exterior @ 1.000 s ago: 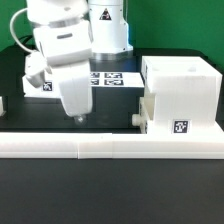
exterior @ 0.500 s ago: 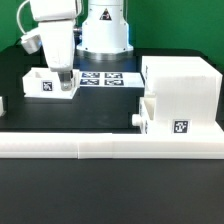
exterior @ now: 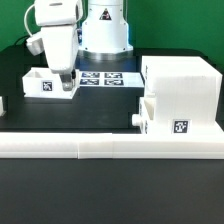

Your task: Assemble drawer

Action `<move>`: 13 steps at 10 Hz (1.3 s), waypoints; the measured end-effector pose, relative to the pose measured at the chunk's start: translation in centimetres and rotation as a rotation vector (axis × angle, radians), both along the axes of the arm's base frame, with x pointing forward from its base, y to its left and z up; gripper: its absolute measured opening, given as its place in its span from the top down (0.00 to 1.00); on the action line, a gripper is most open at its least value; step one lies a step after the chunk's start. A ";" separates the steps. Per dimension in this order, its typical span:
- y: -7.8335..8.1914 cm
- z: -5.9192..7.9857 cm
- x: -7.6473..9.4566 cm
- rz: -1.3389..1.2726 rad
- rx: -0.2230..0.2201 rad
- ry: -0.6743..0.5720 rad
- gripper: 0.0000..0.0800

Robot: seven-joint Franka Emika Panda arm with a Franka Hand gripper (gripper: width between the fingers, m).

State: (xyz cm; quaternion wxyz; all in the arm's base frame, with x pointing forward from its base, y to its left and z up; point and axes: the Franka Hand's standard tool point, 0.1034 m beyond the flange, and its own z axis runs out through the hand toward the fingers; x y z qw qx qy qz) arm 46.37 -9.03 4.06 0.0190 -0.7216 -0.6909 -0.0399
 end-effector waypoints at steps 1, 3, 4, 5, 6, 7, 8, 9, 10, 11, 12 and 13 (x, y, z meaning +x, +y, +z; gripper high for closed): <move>0.0 0.0 0.0 -0.098 0.003 0.008 0.19; -0.9 0.3 -0.4 -0.250 0.004 -0.001 0.19; -1.8 0.8 -1.3 -0.377 0.000 -0.011 0.19; -1.9 1.3 -2.0 -0.490 -0.002 -0.029 0.19; -2.2 1.5 -2.6 -0.563 -0.002 -0.058 0.19; -2.7 1.3 -3.3 -0.625 0.002 -0.063 0.19; -2.5 1.3 -3.2 -0.709 0.011 -0.055 0.19; -2.4 1.3 -3.1 -0.762 0.016 -0.052 0.19; -2.4 1.3 -3.2 -0.821 0.022 -0.047 0.19; -2.4 1.3 -3.2 -0.895 0.028 -0.041 0.19; -2.3 1.2 -3.4 -1.007 0.038 -0.030 0.19; -2.1 1.1 -3.8 -1.124 0.046 -0.014 0.19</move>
Offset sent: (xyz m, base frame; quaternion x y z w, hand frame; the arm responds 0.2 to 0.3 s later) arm -0.0350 -0.0300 0.0217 -0.0544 0.0027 0.2279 0.9721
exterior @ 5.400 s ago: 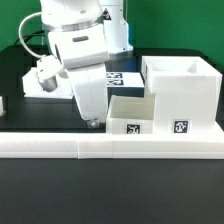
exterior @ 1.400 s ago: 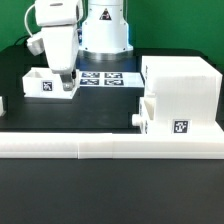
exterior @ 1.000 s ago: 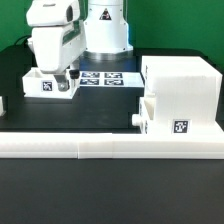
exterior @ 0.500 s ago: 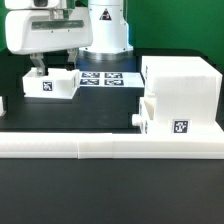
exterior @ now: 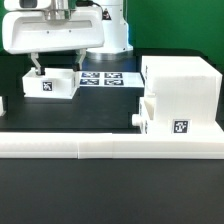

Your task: Assemble drawer

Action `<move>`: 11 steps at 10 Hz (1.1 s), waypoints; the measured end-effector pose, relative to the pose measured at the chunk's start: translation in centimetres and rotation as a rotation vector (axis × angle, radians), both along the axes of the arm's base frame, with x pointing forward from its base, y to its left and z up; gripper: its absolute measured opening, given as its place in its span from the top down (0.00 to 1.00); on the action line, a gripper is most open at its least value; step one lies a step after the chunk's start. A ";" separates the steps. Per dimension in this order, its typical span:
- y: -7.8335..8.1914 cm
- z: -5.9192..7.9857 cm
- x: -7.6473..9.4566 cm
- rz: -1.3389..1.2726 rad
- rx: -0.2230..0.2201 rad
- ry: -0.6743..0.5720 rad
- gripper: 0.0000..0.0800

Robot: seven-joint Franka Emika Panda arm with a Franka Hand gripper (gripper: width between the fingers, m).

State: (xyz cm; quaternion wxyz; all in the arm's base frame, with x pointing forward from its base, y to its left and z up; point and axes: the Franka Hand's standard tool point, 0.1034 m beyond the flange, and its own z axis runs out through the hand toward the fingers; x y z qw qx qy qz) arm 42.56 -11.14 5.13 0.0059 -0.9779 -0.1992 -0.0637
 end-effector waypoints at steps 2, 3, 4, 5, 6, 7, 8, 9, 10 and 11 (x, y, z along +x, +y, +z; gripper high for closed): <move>1.0 -0.4 -0.7 -0.222 0.033 0.028 0.19; 1.6 -0.7 -1.1 -0.318 0.052 0.056 0.19; 1.8 -0.9 -1.4 -0.429 0.071 0.076 0.19; 2.0 -1.4 -1.7 -0.506 0.086 0.089 0.19; 2.1 -2.3 -2.2 -0.503 0.087 0.101 0.19; 2.2 -3.0 -2.8 -0.500 0.082 0.095 0.19; 2.3 -3.7 -4.0 -0.488 0.074 0.092 0.19; 2.5 -4.2 -5.6 -0.465 0.061 0.082 0.19; 2.9 -4.5 -6.2 -0.459 0.058 0.085 0.19; 3.2 -4.6 -6.5 -0.452 0.055 0.081 0.19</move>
Offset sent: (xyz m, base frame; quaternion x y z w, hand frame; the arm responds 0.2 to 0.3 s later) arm -0.0143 0.0040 -0.0086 0.0097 -0.0666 0.2873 0.9555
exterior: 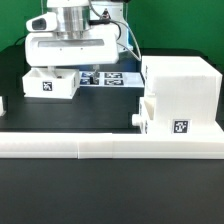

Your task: Assemble drawer

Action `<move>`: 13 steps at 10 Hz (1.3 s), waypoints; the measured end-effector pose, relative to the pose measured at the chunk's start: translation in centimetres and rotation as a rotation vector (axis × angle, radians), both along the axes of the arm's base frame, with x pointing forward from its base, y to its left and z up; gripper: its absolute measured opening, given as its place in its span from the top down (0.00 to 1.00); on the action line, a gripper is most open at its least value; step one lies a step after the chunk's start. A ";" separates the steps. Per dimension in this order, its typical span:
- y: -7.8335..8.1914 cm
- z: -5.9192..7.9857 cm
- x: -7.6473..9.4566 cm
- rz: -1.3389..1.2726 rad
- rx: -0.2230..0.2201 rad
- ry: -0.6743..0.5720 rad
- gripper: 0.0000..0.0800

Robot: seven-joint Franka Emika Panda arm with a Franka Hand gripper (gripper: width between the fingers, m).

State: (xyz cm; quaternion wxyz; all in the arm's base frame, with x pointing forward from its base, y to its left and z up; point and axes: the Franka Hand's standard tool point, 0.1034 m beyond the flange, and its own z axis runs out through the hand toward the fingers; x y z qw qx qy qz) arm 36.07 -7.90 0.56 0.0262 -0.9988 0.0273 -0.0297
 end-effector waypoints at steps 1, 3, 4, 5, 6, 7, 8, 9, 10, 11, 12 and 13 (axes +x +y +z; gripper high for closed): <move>0.1 0.0 -0.1 0.002 -0.003 -0.004 0.19; 0.3 -0.1 0.1 0.007 -0.002 -0.006 0.19; 0.4 0.0 0.3 0.012 -0.003 -0.008 0.32; 0.4 0.0 0.3 0.013 -0.003 -0.008 0.51; 0.4 0.0 0.3 0.013 -0.003 -0.009 0.51; 0.2 0.0 0.4 0.013 -0.004 -0.010 0.75; 0.2 0.0 0.4 0.014 -0.005 -0.010 0.75; 0.2 0.0 0.4 0.016 -0.005 -0.012 0.94; 0.2 0.1 0.5 0.016 -0.006 -0.012 0.95; 0.2 0.1 0.5 0.016 -0.006 -0.013 0.95; 0.2 0.1 0.5 0.016 -0.006 -0.013 0.95; 0.2 0.1 0.5 0.016 -0.006 -0.013 0.95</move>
Offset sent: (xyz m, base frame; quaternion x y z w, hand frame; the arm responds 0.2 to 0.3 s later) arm 0.0093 0.0017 -0.0058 -0.0148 0.0093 -0.0077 0.9998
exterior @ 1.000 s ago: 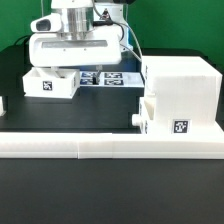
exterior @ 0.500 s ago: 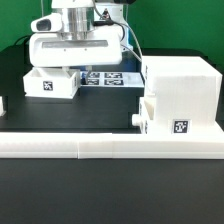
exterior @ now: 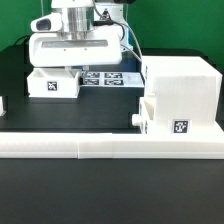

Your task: Assemble drawer

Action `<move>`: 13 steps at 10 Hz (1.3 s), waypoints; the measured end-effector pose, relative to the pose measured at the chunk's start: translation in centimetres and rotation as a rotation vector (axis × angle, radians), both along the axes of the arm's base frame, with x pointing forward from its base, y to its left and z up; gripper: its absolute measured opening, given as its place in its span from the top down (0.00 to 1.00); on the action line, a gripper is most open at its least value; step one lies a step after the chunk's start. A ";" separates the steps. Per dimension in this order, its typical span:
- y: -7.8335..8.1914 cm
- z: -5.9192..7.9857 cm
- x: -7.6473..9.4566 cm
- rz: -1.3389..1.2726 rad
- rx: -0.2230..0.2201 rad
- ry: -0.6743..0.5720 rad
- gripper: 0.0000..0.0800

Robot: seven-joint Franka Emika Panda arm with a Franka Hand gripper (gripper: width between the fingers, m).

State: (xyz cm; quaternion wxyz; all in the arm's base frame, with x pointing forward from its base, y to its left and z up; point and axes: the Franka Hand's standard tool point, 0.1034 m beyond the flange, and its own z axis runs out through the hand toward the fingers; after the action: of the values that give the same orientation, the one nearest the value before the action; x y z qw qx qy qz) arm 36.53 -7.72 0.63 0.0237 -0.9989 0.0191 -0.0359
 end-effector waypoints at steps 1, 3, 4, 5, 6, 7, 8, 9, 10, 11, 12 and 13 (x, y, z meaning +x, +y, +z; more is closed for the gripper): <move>0.0 0.0 0.0 0.000 0.000 0.000 0.95; 0.0 0.0 0.0 0.000 0.000 0.000 0.95; 0.0 0.1 0.1 0.002 0.000 -0.002 0.95; 0.7 0.6 1.0 0.044 0.012 0.012 0.95; 1.3 1.7 2.7 0.069 0.023 0.015 0.95; 1.8 2.7 4.4 0.086 0.029 0.004 0.95; 2.2 3.2 5.9 0.098 0.037 -0.001 0.95; 2.8 3.8 7.4 0.109 0.050 0.002 0.95; 3.5 4.6 9.2 0.121 0.054 -0.016 0.95; 4.2 4.9 9.9 0.154 0.051 -0.029 0.95; 4.0 4.7 9.7 0.181 0.049 -0.027 0.95; 4.0 4.7 9.6 0.189 0.048 -0.027 0.95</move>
Offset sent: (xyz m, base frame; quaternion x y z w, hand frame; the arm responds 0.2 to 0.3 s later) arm 0.0000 0.0000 0.0000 0.0000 0.0000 0.0000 1.0000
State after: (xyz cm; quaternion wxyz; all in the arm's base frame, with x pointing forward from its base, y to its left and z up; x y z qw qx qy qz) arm 46.16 -3.76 5.31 0.0509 -0.9948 -0.0747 -0.0465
